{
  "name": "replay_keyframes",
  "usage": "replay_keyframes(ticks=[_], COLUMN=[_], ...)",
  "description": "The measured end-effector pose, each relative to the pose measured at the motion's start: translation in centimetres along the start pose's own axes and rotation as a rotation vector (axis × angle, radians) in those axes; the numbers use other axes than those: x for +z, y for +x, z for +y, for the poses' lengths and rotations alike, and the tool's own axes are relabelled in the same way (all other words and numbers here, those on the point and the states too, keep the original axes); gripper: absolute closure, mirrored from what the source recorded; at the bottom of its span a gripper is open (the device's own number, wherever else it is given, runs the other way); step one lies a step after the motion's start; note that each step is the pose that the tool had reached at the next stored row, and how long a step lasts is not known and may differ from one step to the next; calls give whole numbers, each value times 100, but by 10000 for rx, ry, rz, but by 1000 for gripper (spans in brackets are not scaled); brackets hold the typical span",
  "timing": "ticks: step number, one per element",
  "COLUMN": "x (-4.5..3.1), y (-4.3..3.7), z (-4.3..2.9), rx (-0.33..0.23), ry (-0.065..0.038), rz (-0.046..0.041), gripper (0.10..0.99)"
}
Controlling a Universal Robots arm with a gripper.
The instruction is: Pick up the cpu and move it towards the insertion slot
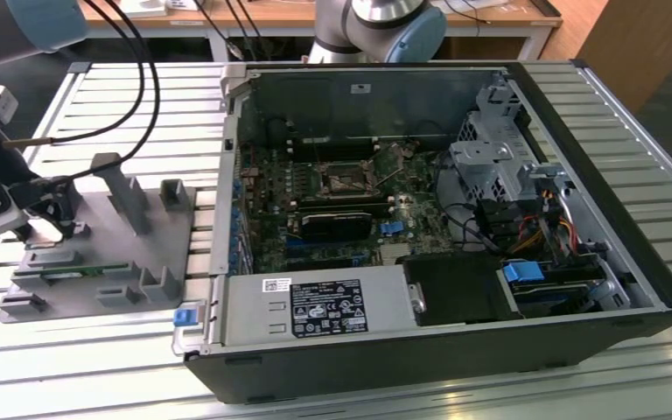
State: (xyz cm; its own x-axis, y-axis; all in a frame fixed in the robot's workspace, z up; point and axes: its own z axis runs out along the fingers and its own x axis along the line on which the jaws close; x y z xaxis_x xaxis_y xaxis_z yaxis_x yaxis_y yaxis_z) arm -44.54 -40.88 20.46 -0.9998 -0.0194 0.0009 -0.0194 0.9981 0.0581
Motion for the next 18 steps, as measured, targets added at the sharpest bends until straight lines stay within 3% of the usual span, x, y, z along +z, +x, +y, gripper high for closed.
replay_keyframes(ticks=[18], x=[-45], y=[0], z=[3], rx=[0], ry=[0], rz=[0], gripper=[541])
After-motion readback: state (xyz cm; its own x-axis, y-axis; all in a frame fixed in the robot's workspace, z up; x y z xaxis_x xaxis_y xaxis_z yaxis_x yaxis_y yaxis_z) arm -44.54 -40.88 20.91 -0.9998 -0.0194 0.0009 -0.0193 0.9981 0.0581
